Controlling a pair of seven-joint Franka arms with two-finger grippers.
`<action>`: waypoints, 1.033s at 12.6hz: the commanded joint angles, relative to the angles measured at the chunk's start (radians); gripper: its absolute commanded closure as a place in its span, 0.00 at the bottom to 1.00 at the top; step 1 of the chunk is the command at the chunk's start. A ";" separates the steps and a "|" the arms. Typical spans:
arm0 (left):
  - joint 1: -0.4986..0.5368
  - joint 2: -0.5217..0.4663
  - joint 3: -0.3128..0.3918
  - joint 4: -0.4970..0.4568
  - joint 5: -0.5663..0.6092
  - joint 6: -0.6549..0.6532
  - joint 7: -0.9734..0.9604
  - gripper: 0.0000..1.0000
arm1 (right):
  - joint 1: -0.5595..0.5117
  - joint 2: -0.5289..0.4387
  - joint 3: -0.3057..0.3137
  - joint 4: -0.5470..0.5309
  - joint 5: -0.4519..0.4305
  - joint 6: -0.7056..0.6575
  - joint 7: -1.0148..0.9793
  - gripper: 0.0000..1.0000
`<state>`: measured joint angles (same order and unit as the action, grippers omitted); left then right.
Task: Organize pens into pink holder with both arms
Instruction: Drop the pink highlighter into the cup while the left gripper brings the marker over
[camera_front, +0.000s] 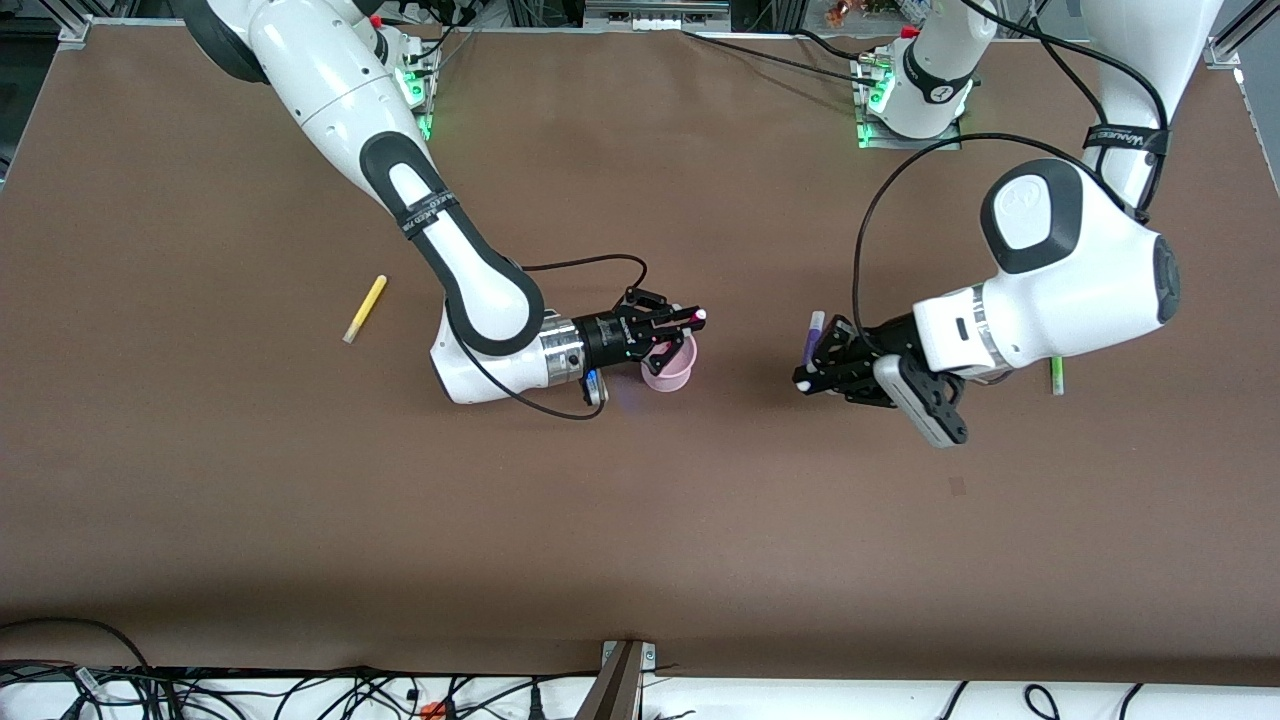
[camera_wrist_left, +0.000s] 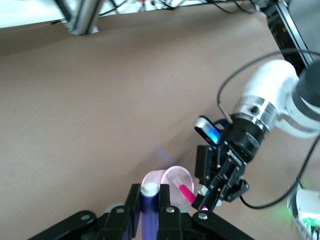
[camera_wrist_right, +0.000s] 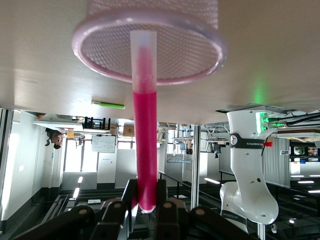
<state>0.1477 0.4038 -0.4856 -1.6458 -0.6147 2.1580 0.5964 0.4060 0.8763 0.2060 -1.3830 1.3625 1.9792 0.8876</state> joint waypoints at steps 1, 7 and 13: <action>0.004 0.050 -0.021 0.037 -0.074 -0.018 0.179 1.00 | -0.009 -0.002 -0.026 0.033 -0.022 -0.011 -0.009 0.00; -0.010 0.157 -0.086 0.093 -0.160 -0.012 0.573 1.00 | -0.195 -0.120 -0.100 0.119 -0.334 -0.282 -0.060 0.00; -0.109 0.297 -0.146 0.049 -0.508 0.057 1.202 1.00 | -0.265 -0.362 -0.158 0.105 -0.876 -0.414 -0.327 0.00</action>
<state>0.0607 0.6832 -0.6204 -1.5901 -1.0433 2.1848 1.6662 0.1267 0.6186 0.0864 -1.2260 0.5821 1.6071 0.6599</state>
